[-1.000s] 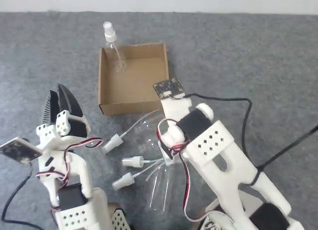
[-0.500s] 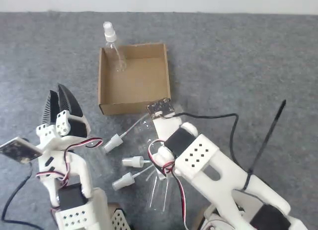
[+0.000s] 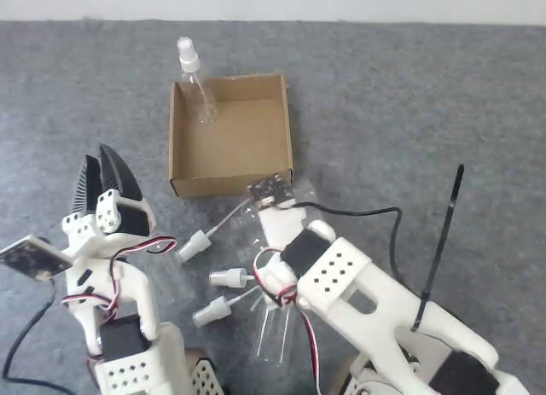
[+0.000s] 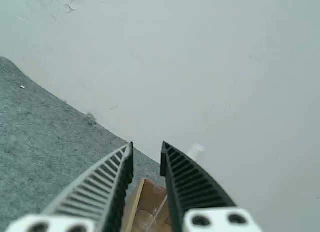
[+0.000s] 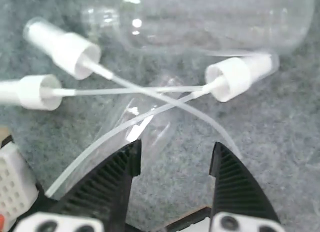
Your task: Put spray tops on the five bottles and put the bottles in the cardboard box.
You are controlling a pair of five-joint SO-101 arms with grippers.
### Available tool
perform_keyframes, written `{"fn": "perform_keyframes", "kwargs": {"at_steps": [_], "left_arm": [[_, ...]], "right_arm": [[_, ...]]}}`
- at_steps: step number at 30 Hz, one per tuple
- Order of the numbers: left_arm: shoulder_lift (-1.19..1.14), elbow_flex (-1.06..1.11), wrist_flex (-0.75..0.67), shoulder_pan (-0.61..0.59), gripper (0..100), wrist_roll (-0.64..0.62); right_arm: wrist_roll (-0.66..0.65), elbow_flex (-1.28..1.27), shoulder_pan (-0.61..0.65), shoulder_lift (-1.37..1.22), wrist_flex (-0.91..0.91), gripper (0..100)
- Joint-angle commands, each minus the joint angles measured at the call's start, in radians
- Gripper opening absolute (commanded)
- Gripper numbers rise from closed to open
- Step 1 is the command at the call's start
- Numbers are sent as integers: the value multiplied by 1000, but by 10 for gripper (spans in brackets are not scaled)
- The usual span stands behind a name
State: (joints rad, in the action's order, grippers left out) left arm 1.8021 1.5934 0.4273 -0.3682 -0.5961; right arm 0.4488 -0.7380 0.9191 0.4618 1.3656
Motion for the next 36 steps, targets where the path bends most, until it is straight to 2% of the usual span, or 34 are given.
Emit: {"fn": "perform_keyframes", "kwargs": {"at_steps": [1,4,11,19,26,36], "left_arm": [[15,-16,-37,3,87,2],[15,-16,-37,3,87,2],[15,-16,-37,3,87,2],[15,-16,-37,3,87,2],[15,-16,-37,3,87,2],[15,-16,-37,3,87,2]], "right_arm": [[71,11,79,31,-24,188],[126,-9,119,27,-77,188],[130,-78,128,-124,-225,186],[130,-77,107,-252,-231,187],[123,-75,41,-269,-223,186],[84,-94,36,-271,-219,167]]}}
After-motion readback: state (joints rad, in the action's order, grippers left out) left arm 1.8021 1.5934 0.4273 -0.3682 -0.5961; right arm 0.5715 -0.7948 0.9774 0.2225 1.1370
